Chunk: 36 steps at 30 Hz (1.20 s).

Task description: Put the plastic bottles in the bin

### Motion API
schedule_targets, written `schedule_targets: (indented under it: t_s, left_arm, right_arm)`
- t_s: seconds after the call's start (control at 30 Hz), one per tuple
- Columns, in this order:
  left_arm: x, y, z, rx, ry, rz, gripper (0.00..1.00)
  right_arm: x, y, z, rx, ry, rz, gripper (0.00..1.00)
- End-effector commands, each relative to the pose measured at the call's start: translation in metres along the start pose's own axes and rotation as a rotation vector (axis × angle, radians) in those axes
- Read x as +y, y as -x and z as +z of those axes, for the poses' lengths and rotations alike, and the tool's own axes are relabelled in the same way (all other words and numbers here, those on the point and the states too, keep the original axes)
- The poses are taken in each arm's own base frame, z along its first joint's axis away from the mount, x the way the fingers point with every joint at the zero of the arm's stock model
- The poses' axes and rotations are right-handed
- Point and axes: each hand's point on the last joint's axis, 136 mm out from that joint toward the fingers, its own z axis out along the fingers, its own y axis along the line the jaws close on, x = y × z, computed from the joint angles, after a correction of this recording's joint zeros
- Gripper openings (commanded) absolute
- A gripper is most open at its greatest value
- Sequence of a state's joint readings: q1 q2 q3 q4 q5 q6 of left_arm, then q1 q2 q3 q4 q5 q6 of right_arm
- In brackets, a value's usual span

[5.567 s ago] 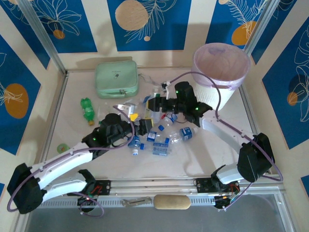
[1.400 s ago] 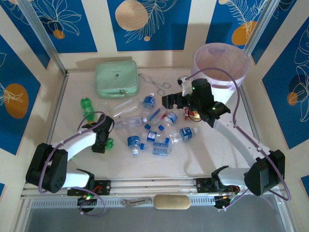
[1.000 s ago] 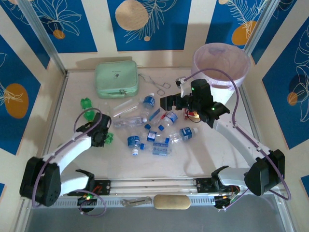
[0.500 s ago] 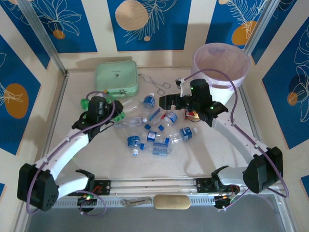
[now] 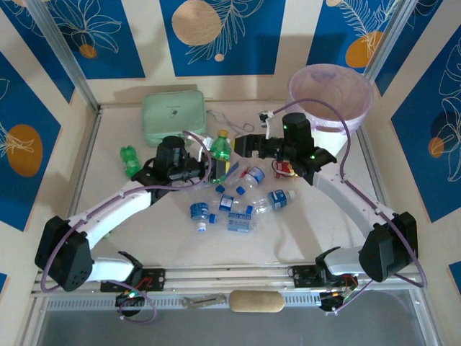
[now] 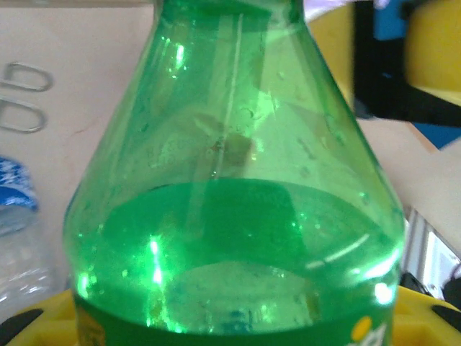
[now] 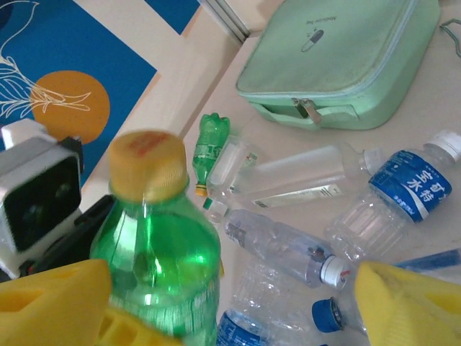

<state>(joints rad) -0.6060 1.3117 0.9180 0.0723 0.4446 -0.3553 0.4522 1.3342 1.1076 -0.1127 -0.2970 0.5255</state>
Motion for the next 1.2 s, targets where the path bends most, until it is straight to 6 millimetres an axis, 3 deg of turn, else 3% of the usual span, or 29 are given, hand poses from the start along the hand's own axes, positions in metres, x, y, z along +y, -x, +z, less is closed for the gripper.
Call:
schedule_targets:
  t_s: [0.0, 0.33, 0.6, 0.7, 0.87, 0.97, 1.17]
  left_arm:
    - [-0.036, 0.007, 0.005, 0.001, -0.135, 0.115, 0.41]
    - [-0.05, 0.006, 0.01, -0.001, -0.176, 0.121, 0.41]
    - [-0.046, 0.006, 0.012, -0.013, -0.152, 0.11, 0.44]
    - [-0.042, 0.008, 0.012, -0.032, -0.135, 0.097, 0.54]
    - [-0.04, 0.011, 0.009, -0.057, -0.117, 0.078, 0.87]
    - [-0.036, 0.011, 0.004, -0.07, -0.094, 0.07, 1.0]
    - [-0.013, 0.0, -0.021, -0.086, 0.035, 0.04, 0.99]
  right_arm:
    - [0.02, 0.017, 0.002, -0.035, 0.075, -0.018, 0.84]
    - [0.031, 0.021, 0.017, -0.039, 0.128, -0.008, 0.66]
    - [0.035, 0.016, 0.023, -0.024, 0.139, -0.008, 0.44]
    - [0.036, 0.015, 0.021, -0.024, 0.134, -0.008, 0.38]
    - [0.035, 0.021, 0.014, -0.06, 0.104, -0.027, 0.35]
    - [0.032, 0.027, 0.01, -0.082, 0.085, -0.032, 0.32]
    - [0.017, 0.048, -0.008, -0.121, 0.007, -0.052, 0.29]
